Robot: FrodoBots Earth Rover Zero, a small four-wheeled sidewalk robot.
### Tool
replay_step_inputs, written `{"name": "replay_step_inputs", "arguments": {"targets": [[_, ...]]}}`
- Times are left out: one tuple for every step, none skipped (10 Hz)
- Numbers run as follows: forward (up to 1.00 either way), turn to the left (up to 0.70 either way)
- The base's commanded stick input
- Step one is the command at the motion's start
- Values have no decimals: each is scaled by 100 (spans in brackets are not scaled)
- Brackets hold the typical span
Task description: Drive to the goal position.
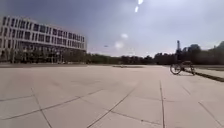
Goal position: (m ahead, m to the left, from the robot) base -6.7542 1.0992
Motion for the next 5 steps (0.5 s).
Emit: {"name": "replay_step_inputs", "arguments": {"targets": [[0,-97],[0,-97],[0,-97],[0,-97],[0,-97]]}}
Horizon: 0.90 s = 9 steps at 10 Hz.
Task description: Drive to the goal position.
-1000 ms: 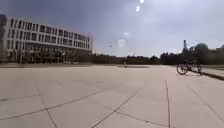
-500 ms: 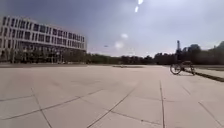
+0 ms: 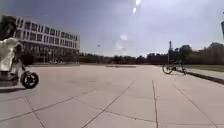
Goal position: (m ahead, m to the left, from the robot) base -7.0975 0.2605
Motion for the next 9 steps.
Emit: {"name": "replay_step_inputs", "arguments": {"targets": [[0,-97],[0,-97],[0,-97],[0,-97],[0,-97],[0,-97],[0,-95],[0,-85],[0,-75]]}}
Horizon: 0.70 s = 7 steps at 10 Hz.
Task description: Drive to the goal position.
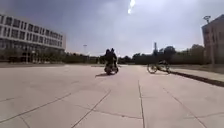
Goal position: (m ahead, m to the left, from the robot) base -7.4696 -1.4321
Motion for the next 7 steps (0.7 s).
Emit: {"name": "replay_step_inputs", "arguments": {"targets": [[0,-65],[0,-55],[0,-45],[0,-35],[0,-25],[0,-15],[0,-6]]}}
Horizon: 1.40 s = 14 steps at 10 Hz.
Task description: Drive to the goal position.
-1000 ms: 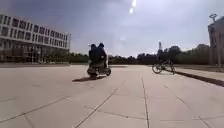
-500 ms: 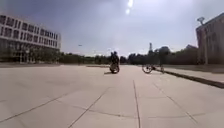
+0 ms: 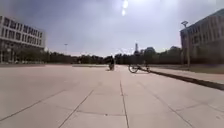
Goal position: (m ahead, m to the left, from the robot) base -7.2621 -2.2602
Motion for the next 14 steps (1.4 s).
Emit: {"name": "replay_step_inputs", "arguments": {"targets": [[-23,0],[-76,-1],[-100,-1],[-100,-1],[-100,-1],[-100,-1],[-100,-1],[-100,-1],[-100,-1],[-100,-1],[-100,-1],[-100,-1],[-100,-1],[-100,-1]]}}
